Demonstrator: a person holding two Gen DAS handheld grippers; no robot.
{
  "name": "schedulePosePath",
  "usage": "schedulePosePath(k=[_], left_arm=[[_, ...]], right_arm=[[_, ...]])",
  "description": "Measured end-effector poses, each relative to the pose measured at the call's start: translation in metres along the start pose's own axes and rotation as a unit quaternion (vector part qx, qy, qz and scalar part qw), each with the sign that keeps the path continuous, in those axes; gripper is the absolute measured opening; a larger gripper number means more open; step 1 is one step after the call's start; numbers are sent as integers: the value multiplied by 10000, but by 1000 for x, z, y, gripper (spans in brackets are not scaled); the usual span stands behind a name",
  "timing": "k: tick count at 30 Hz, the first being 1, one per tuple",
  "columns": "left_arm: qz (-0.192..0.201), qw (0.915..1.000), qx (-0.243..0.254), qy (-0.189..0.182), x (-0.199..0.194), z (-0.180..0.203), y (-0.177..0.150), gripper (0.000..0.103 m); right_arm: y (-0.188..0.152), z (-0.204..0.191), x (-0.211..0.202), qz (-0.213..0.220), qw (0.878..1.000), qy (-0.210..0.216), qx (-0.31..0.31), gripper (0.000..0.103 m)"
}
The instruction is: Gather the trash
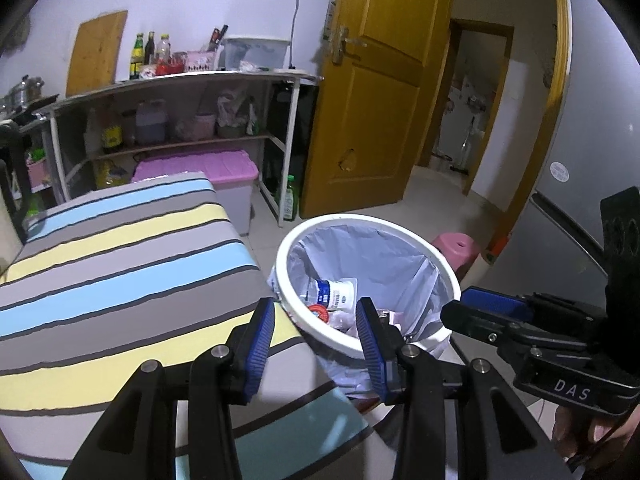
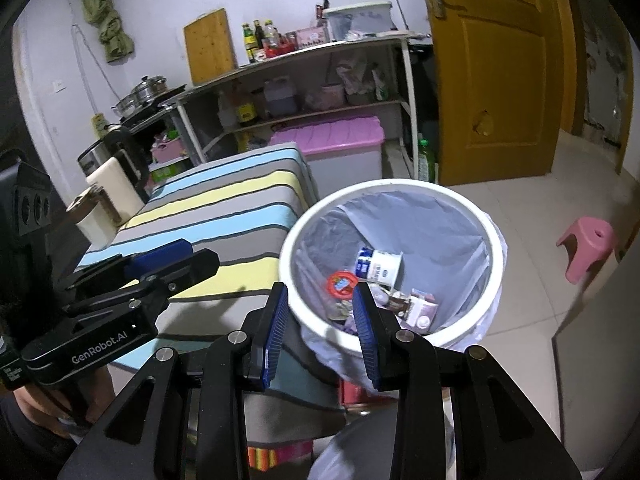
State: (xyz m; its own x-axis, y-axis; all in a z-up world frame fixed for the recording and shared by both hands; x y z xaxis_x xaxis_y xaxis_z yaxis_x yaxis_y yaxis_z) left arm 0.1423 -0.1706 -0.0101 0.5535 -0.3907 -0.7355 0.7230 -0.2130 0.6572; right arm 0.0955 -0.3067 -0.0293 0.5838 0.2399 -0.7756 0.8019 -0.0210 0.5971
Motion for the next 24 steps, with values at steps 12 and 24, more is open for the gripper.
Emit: schedulePosePath(k=[12, 24], left_arm=[[98, 9998, -162, 115, -30, -4, -20, 42], [104, 9994, -235, 228, -38, -7, -32, 42]], right_arm=[[-15, -21, -12, 49, 9997, 34, -245, 35], [-25, -27, -18, 45, 9995, 19, -305, 35]])
Point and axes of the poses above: each gripper's, at about its wrist camera, not at the fingertips, and x roughly the way its jaws point, z to its right, y to its top, the point moved 4 cm from there along x, roughly the way its jaws point, and after that the axes turned 11 degrees about -z, right-handed, at the moved point
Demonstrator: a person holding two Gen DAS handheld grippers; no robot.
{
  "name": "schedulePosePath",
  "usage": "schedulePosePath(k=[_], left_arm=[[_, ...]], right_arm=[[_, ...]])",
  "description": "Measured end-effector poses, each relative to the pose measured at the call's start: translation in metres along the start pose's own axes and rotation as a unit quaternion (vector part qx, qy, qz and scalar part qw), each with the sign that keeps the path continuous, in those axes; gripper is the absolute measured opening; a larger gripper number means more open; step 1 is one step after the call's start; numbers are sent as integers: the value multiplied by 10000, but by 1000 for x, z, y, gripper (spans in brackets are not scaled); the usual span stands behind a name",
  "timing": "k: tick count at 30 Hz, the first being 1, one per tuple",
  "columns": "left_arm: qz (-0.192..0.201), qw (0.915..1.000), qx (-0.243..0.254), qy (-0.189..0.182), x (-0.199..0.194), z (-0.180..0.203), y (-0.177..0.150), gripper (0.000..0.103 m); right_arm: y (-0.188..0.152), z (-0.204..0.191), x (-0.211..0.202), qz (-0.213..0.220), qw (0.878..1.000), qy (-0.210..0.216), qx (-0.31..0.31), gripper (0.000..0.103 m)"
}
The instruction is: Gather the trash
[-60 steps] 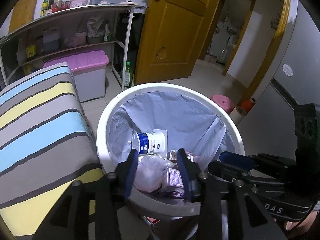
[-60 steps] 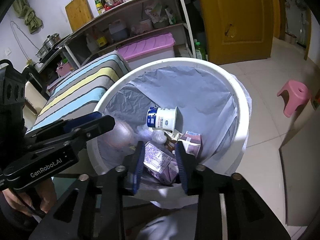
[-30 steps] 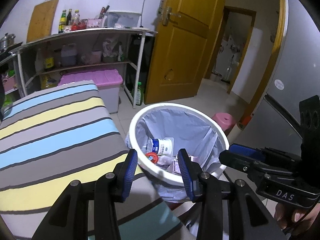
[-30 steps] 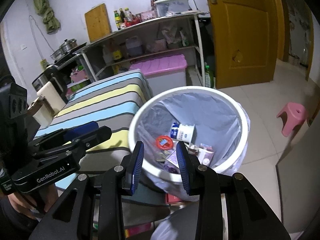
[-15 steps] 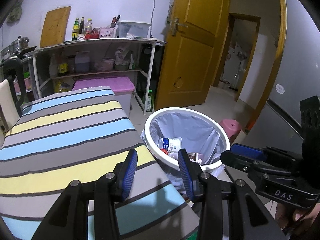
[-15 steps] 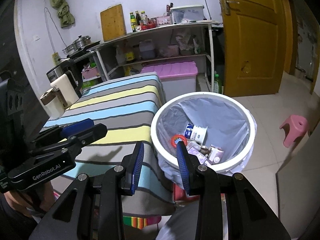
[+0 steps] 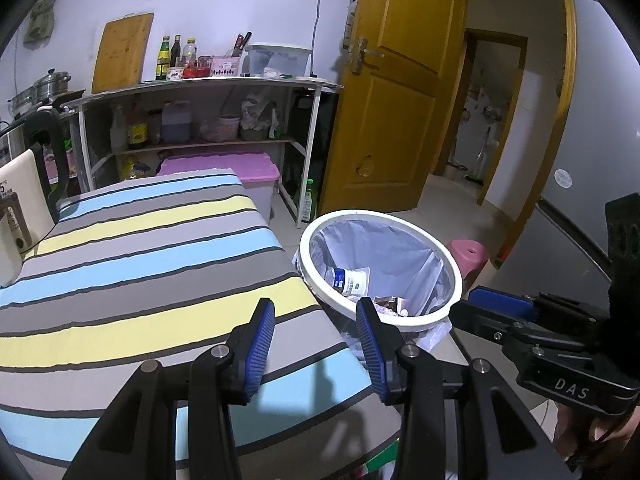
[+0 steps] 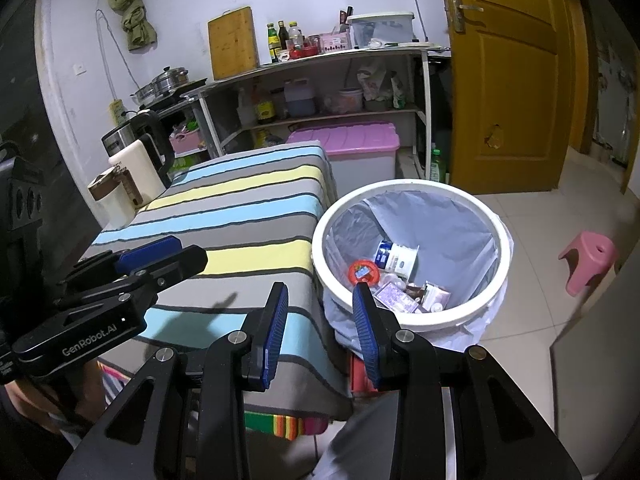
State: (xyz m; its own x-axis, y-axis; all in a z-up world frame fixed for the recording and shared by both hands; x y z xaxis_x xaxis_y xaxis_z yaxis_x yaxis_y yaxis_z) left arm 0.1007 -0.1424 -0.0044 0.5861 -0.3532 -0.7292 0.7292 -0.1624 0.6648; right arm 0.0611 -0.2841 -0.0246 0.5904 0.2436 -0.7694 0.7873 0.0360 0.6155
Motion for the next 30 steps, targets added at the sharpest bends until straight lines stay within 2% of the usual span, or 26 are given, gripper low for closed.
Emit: schedulePosePath(k=[30], left_arm=[[-36, 10000, -43, 82, 0, -5, -5, 42]], right_arm=[[-4, -2, 2, -28, 10000, 2, -2, 35]])
Point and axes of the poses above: each gripper's, at about its wrist camera, not at the fingertips, and x roughly the way its jaws point, z to its right, y to its top, the point moved 4 cm from there along x, roughly the way its jaws point, and after that the axes turned 11 degrees about -z, right-handed, at the moved point
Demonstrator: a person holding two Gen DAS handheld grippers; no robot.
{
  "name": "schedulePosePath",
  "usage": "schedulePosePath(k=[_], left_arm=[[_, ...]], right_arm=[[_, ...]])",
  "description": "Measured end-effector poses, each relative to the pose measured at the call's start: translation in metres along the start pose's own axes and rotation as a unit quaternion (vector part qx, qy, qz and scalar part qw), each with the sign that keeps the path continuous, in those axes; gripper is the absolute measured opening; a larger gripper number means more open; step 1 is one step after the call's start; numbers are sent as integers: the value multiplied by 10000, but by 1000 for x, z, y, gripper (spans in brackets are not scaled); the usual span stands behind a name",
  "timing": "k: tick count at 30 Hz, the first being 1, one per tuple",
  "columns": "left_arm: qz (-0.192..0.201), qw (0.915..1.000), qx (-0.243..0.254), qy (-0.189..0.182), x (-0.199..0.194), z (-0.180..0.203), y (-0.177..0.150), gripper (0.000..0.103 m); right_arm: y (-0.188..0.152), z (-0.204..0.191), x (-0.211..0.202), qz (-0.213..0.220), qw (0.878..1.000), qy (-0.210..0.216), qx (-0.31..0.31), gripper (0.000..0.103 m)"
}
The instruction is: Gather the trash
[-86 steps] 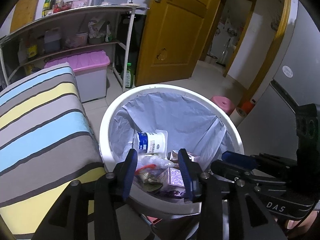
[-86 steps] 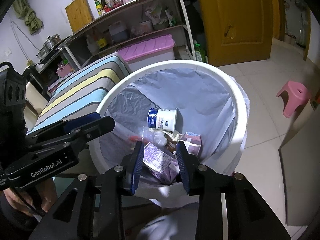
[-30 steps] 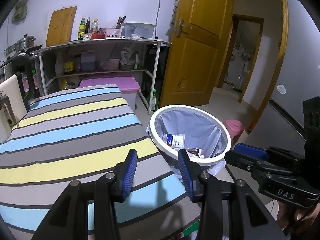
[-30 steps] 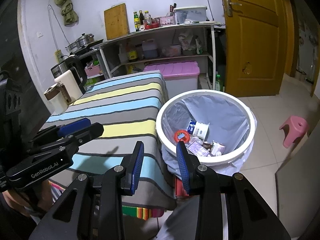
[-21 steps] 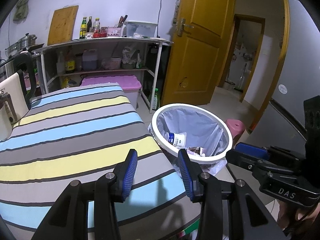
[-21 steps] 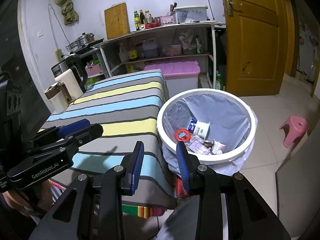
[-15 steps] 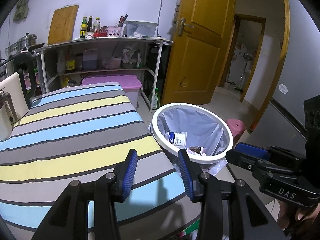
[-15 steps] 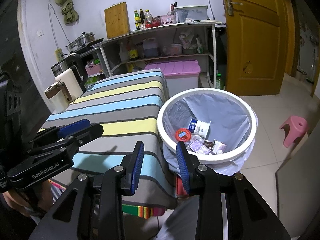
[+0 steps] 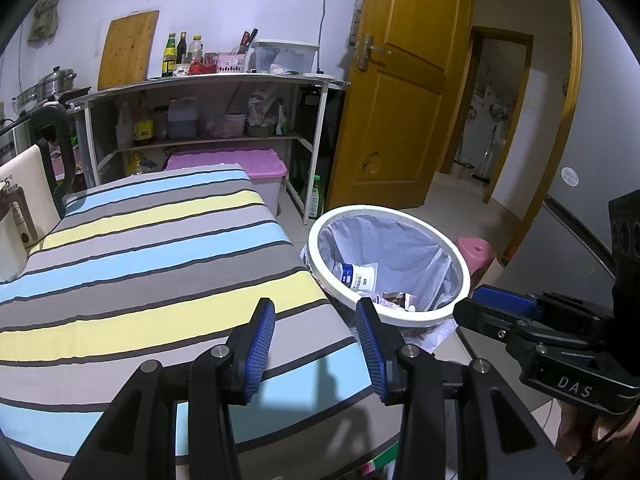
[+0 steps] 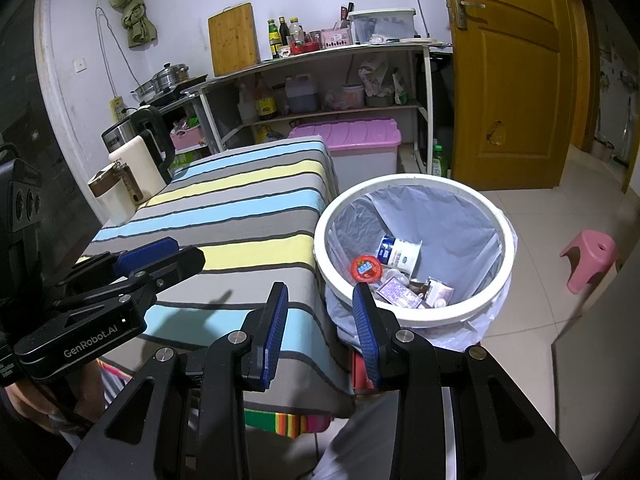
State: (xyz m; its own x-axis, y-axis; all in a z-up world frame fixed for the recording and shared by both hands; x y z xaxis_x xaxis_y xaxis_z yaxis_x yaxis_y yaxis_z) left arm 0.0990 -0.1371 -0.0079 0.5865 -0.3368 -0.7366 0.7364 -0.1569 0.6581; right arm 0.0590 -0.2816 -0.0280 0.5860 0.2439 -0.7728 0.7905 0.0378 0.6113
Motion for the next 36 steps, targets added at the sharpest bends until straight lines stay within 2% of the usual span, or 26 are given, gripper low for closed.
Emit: schedulePosePath(k=[26, 36], left_arm=[[-5, 10000, -11, 14, -2, -9, -3, 42], [-20, 9999, 9, 133, -3, -13, -6, 42]], right_arm=[[-3, -1, 3, -34, 10000, 17, 4, 35], [-3, -2, 4, -47, 10000, 21, 4, 35]])
Point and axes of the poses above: each gripper's, at about its wrist camera, not at the fingertips, and x roughly the way its jaws point, z to its right, y to its top, the point moved 4 cm from there along x, roughly the way its jaws point, and after that the axes turned 11 degrees about -z, right-handed, at the moved point
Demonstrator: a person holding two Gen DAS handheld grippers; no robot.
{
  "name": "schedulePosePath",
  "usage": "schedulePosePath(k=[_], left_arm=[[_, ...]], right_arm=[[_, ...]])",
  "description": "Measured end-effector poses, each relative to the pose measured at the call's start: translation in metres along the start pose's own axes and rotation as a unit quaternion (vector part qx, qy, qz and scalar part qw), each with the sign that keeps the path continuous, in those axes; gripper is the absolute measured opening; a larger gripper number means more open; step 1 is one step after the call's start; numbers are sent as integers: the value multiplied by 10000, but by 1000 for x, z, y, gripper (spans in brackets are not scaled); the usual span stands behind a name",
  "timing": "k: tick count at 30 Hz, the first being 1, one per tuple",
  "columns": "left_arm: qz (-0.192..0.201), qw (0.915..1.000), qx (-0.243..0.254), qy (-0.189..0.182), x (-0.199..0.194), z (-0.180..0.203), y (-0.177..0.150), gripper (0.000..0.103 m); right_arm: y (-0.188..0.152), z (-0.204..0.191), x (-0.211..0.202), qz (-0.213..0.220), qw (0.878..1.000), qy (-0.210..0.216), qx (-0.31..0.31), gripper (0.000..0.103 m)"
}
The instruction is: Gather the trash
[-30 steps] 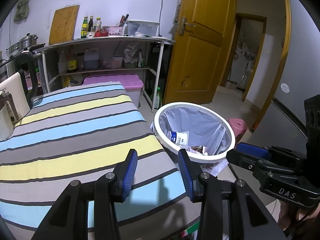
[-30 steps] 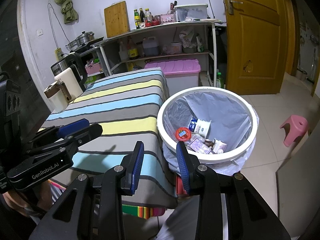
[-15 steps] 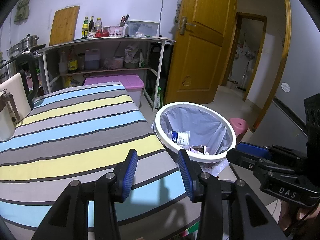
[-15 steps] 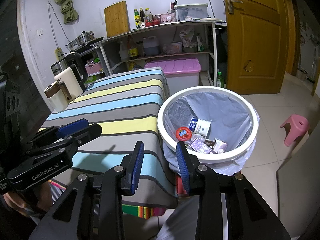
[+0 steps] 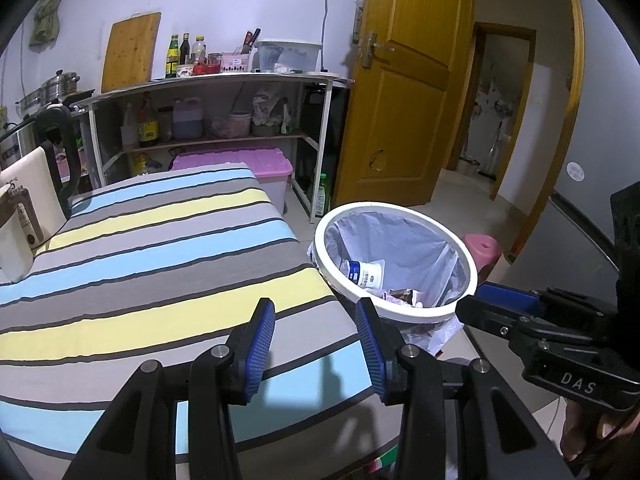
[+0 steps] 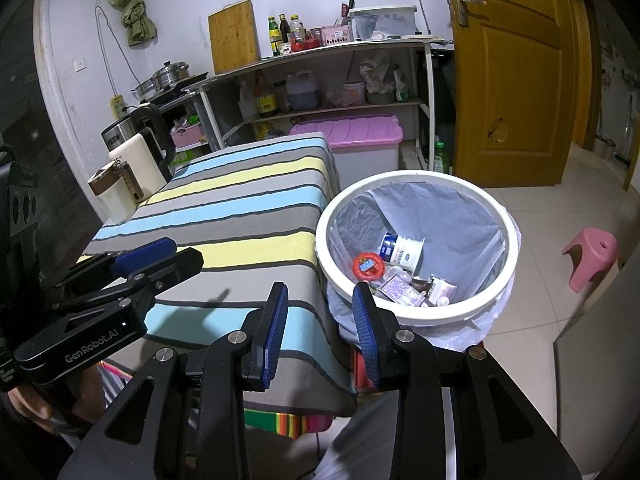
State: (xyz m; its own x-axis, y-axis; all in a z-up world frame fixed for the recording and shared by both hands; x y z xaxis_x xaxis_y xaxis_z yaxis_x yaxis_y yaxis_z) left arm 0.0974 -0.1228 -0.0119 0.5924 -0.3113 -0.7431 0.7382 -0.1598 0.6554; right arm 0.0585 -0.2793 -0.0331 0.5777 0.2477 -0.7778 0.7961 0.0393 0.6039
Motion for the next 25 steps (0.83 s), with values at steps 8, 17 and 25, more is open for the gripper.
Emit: schedulePosePath(k=[8, 17, 25], left_arm=[[-16, 10000, -22, 80, 0, -1, 0, 42], [-18, 9999, 27, 114, 2, 3, 0, 42], [-23, 9999, -10, 116, 3, 4, 0, 42]], right_arm=[[-1, -1, 2, -5, 10000, 1, -1, 35], [-1, 0, 2, -18, 10000, 3, 0, 35], [-1, 0, 3, -34, 10000, 6, -4, 35]])
Point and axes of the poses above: each gripper's, at about its wrist camera, not at the fingertips, and x roughly the way its jaws point, z to its right, y to its top, the point moved 4 cm from there along x, roughly the way its jaws point, and after that the axes turned 11 degrees about -z, right-handed, at the moved point
